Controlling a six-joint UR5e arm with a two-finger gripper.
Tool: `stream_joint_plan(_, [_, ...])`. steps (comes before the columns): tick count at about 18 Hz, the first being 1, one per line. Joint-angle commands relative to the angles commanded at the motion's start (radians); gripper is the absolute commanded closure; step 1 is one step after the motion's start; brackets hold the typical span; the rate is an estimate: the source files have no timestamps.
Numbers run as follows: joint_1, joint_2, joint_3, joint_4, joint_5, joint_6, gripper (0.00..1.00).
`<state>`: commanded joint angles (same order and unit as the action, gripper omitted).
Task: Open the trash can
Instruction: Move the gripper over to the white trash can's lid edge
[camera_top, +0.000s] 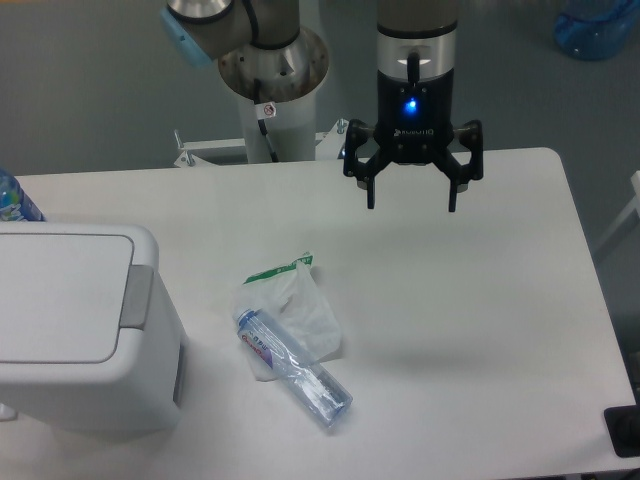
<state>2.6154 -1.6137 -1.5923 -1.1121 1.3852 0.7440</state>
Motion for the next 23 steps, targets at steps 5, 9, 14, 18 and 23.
stream_joint_plan(5, [0.000,-0.002,0.003,0.000,-0.003,-0.011,0.00])
stream_joint_plan(9, [-0.003,-0.003,0.000,0.002,-0.005,-0.014,0.00])
stream_joint_plan(14, [-0.031,-0.006,0.000,0.006,-0.040,-0.078,0.00])
stream_joint_plan(18, [-0.063,-0.011,0.002,0.006,-0.089,-0.210,0.00])
stream_joint_plan(23, [-0.112,-0.041,0.026,0.012,-0.190,-0.319,0.00])
